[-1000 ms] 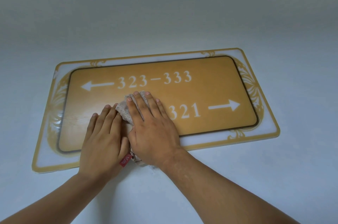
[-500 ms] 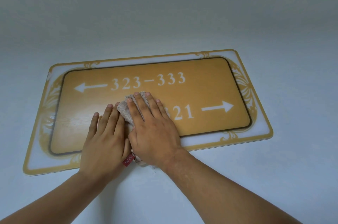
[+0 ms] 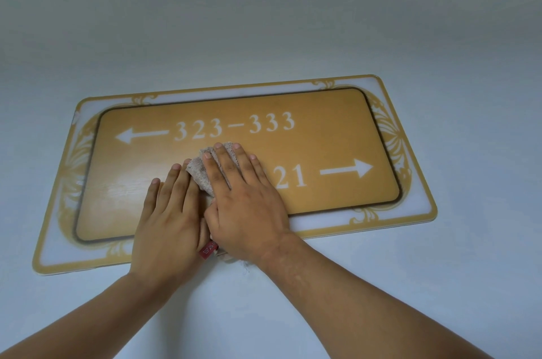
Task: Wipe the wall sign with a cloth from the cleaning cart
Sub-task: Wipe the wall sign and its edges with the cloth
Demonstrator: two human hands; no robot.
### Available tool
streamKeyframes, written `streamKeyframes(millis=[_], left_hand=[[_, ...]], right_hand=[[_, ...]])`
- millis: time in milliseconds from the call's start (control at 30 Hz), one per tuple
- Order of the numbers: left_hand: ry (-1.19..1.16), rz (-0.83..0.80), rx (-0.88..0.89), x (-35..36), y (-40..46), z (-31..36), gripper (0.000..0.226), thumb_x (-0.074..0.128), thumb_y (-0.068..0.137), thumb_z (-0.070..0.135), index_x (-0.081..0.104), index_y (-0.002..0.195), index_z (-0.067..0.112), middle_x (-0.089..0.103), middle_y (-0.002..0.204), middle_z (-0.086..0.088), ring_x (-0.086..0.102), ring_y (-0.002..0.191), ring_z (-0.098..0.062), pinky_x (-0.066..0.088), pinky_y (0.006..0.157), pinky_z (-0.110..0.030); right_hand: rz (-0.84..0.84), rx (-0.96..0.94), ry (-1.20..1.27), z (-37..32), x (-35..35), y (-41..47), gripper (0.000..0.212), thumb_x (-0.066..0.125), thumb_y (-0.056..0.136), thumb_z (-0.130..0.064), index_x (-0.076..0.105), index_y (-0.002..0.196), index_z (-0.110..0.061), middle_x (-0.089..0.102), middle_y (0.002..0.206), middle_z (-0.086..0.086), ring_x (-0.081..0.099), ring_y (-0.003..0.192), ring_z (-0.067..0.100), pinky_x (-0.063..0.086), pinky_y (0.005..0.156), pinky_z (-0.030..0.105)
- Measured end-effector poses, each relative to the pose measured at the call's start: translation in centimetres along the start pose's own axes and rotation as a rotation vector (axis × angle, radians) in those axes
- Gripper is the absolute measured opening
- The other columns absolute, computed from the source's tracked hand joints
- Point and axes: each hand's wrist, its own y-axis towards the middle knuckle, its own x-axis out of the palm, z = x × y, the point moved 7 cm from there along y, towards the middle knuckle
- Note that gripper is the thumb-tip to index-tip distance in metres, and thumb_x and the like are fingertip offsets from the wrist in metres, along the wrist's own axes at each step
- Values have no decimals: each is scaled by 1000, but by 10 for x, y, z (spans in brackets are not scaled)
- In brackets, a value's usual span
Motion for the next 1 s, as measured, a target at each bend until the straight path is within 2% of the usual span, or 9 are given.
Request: streamKeyframes(millis=[167, 467, 633, 1000], left_hand=[[-7, -19, -9, 2, 0, 4, 65, 44, 92, 30, 35, 148, -3, 33, 157, -20, 19, 151, -31, 20, 120, -54], [-38, -29, -4, 5, 8, 29, 61, 37, 97, 30, 36, 147, -3, 34, 156, -21, 20, 151, -31, 18, 121, -51], [-52, -31, 6, 9, 10, 45, 65, 50, 92, 33, 41, 142, -7, 41, 151, -25, 27, 148, -36, 23, 119, -54], [-47, -56, 32, 10, 17, 67, 70, 53, 90, 37, 40, 144, -5, 39, 153, -22, 24, 149, -35, 19, 121, -52]], right_hand=[[4, 6, -5, 3, -1, 0, 74, 18, 91, -39, 9, 161, -17, 2, 169, 3, -8, 155, 24, 0, 125, 44], [11, 40, -24, 25, -10, -11, 73, 25, 93, -37, 11, 161, -17, 5, 169, 3, -4, 155, 24, 3, 125, 43], [18, 47, -37, 38, -15, -18, 72, 29, 94, -36, 11, 161, -16, 6, 169, 4, -3, 155, 24, 4, 125, 43], [7, 55, -40, 58, -22, -26, 72, 23, 93, -36, 10, 161, -17, 4, 169, 4, -5, 155, 24, 2, 125, 43]])
